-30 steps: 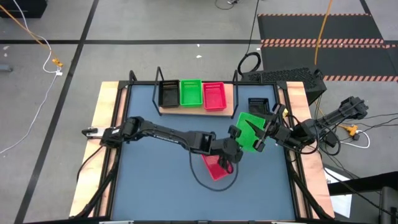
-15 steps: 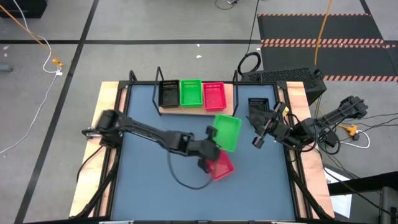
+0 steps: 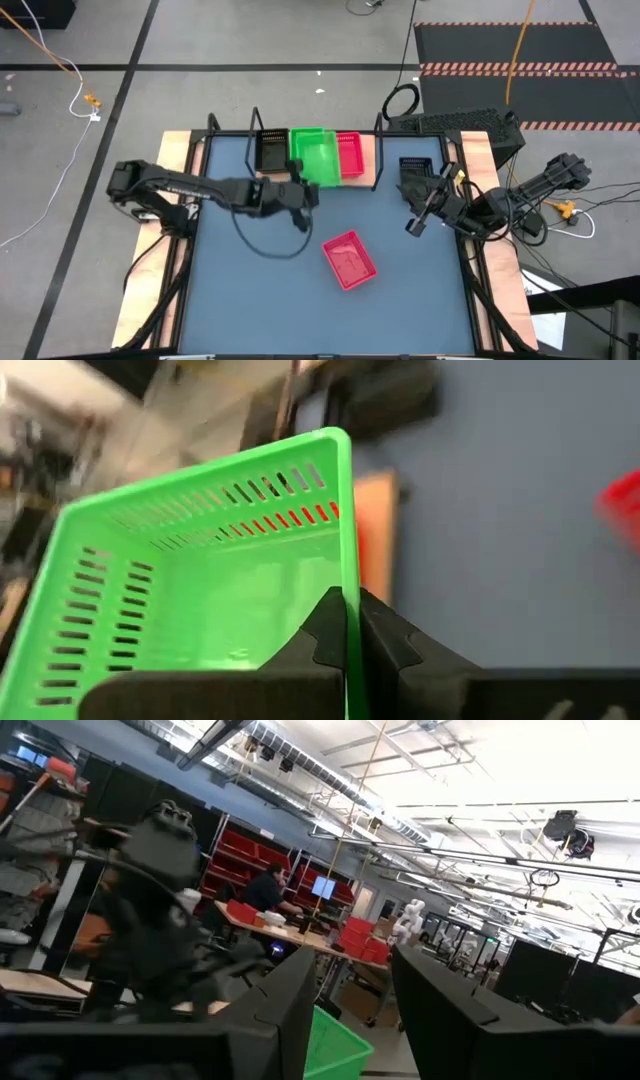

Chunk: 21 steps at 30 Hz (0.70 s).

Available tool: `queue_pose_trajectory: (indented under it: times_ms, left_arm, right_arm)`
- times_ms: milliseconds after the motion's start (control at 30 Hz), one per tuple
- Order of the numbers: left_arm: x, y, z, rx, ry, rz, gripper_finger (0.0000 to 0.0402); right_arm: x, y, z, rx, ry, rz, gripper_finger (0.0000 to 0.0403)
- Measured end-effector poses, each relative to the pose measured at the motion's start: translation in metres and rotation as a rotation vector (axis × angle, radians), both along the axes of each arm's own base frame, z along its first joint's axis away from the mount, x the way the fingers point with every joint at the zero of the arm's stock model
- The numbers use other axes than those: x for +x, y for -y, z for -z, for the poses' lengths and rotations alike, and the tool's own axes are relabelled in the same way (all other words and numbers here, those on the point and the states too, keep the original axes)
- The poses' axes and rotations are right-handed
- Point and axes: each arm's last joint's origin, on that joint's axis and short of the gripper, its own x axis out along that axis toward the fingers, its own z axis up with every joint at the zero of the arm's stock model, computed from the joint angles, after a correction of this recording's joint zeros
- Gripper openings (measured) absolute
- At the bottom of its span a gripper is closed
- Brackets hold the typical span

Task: Stack baskets on shelf by color
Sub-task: Stack the green bin on top of the green bins on the shelf

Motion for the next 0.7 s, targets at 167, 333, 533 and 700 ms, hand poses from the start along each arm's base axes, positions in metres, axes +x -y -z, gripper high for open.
queue_pose_trajectory:
  times_ms: [167,333,533,700]
  left_arm:
    - [-0.007,-0.052,0.013,0.001,-0.053,-0.128,0.0005]
    - [-0.014,-0.091,0.025,-0.126,-0.026,-0.094,0.0005]
    - [-0.024,-0.114,0.035,-0.129,-0.075,-0.086,0.0005]
    - [-0.027,-0.122,0.035,-0.15,-0.081,-0.058,0.0005]
  right_arm:
    - [0.0,0.0,0.0,-0.003,0.0,0.001,0.013]
    - [0.0,0.0,0.0,-0.028,-0.019,0.015,0.013]
    - [0.0,0.0,0.001,-0.031,-0.024,0.014,0.013]
    - [0.0,0.0,0.001,-0.032,-0.024,0.014,0.013]
